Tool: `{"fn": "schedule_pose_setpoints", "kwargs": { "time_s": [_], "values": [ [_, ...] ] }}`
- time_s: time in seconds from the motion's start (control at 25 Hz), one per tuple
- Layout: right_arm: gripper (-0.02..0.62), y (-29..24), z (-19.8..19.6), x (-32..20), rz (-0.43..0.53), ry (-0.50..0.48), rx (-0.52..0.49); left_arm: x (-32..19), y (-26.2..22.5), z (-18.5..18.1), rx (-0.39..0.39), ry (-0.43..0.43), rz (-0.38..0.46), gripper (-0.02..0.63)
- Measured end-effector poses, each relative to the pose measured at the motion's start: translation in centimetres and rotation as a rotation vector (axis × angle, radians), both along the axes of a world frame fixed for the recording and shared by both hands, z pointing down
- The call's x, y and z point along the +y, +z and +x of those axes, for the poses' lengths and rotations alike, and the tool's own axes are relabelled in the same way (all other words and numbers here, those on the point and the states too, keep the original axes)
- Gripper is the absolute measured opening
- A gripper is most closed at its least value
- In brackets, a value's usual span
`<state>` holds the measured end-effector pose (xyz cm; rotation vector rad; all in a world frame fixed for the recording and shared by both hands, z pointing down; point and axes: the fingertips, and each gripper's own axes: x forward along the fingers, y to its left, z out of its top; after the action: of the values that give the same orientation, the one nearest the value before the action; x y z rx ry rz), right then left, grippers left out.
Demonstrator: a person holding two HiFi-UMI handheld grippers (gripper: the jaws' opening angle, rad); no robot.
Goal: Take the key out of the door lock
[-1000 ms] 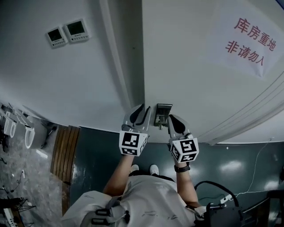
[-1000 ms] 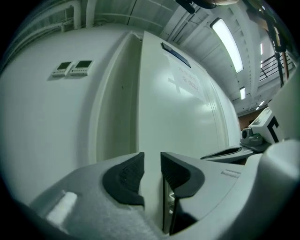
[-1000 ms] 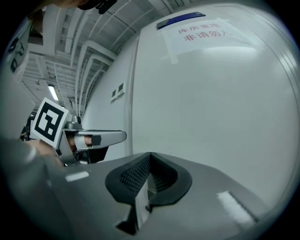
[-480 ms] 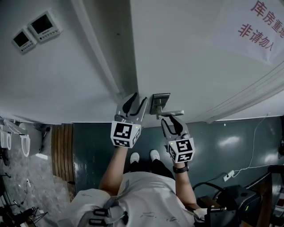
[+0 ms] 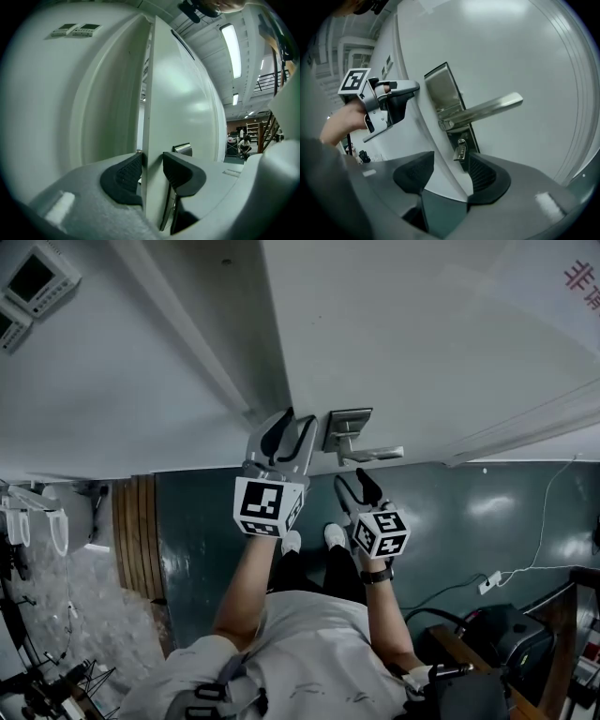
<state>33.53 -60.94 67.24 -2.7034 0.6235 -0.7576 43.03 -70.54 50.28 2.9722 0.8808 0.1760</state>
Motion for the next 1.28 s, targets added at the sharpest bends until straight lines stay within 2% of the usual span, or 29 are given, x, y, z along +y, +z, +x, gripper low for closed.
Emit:
{"fn": "schedule_pose_setpoints", "kwargs": {
  "time_s": [0.12, 0.24, 0.48, 0.64, 0.72, 0.8, 0.96, 1.08, 1.16, 1.28],
  "values": [
    [0.229, 0.6, 1.0, -0.5, 0.097, 0.044, 0.027, -0.1, -0.4, -0.1, 0.011, -0.001, -0.012, 0.144],
    [0.223, 1.0, 1.9, -0.7, 0.143, 0.086, 0.039, 0.0, -0.6, -0.2, 0.011, -0.002, -0.011, 0.144],
    [0.164, 1.5, 3.5, -0.9, 0.239, 0.137, 0.045, -0.1, -0.6, -0.2, 0.017, -0.023, -0.013, 0.144],
    [0.103, 2.0, 4.4, -0.6, 0.291, 0.159, 0.035, -0.2, -0.6, -0.3, 0.02, -0.026, -0.019, 0.144],
    [0.1, 2.0, 4.7, -0.6, 0.332, 0.161, 0.025, -0.1, -0.7, -0.4, 0.021, -0.025, -0.019, 0.144],
    [0.088, 2.0, 4.8, -0.6, 0.446, 0.181, 0.002, -0.1, -0.7, -0.3, 0.02, -0.023, -0.019, 0.144],
    [0.046, 1.9, 4.9, -0.6, 0.822, 0.24, -0.047, -0.1, -0.6, -0.2, 0.011, -0.024, -0.027, 0.147],
    [0.028, 2.3, 4.9, -0.2, 1.027, 0.286, -0.069, -0.1, -0.5, -0.2, 0.006, -0.025, -0.032, 0.147],
    [0.028, 2.7, 4.8, -0.1, 1.124, 0.318, -0.087, -0.1, -0.5, -0.1, 0.003, -0.023, -0.035, 0.147],
    [0.026, 2.4, 4.7, -0.2, 1.169, 0.333, -0.098, 0.0, -0.5, 0.0, -0.005, -0.015, -0.043, 0.15]
  ]
}}
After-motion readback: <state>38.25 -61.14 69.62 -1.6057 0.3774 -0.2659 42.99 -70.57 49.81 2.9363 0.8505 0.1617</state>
